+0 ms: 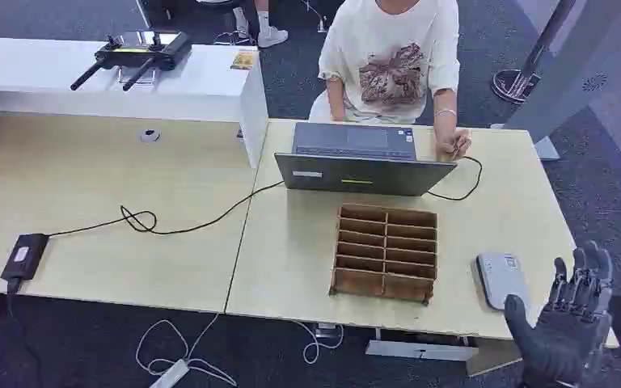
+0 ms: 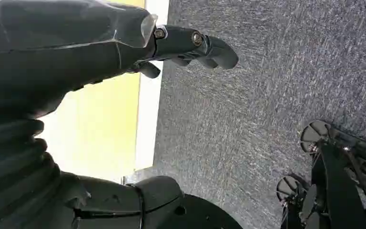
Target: Pass the card to the sensor for recognition and then transmit it.
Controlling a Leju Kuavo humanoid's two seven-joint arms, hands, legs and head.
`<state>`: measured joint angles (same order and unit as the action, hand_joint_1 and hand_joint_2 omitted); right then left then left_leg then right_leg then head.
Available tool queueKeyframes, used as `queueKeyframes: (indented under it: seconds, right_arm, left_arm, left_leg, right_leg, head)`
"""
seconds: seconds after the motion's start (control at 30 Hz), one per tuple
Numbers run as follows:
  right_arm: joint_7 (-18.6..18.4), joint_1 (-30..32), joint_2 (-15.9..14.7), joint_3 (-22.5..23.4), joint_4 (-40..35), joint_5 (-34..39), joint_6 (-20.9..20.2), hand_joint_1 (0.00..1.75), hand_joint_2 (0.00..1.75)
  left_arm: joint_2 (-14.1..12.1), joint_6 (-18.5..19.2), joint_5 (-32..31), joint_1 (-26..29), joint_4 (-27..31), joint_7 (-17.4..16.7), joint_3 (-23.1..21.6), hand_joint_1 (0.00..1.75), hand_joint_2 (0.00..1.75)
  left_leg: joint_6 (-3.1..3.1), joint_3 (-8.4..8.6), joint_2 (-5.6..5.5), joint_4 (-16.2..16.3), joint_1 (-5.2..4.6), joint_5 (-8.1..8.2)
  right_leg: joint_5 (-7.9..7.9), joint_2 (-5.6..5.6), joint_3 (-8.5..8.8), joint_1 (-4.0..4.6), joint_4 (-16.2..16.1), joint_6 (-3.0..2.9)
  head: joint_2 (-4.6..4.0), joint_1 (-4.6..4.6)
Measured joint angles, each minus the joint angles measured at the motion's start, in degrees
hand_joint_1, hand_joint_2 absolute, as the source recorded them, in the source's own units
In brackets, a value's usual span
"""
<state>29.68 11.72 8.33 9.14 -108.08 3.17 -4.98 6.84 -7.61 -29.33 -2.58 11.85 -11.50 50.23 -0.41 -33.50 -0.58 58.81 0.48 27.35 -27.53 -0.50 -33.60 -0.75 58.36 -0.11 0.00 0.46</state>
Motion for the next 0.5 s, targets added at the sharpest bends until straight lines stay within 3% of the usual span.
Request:
queueKeyframes:
  seconds: [0.23, 0.5]
  right_arm:
    - [0.6, -3.5, -1.8, -3.3, 0.0, -8.0, 2.5, 0.0, 1.75]
    - [-3.4, -14.1, -8.6, -10.2, 1.3, -22.0, 11.2, 0.0, 1.75]
  left_arm:
    - [0.0, -0.2, -0.4, -0.2, 0.0, 0.0, 0.6, 0.0, 1.75]
    - [-0.1, -0.2, -1.4, -0.4, 0.0, 0.6, 0.9, 0.0, 1.75]
  left_leg:
    - [0.0, 0.0, 0.01, 0.0, 0.0, 0.0]
    - [0.0, 0.04, 0.04, 0.0, 0.0, -0.02]
  right_leg:
    - [0.01, 0.01, 0.01, 0.0, 0.0, 0.0]
    - [0.06, 0.02, 0.03, 0.0, 0.0, 0.01]
  head:
    - [0.0, 0.0]
    - [0.0, 0.02]
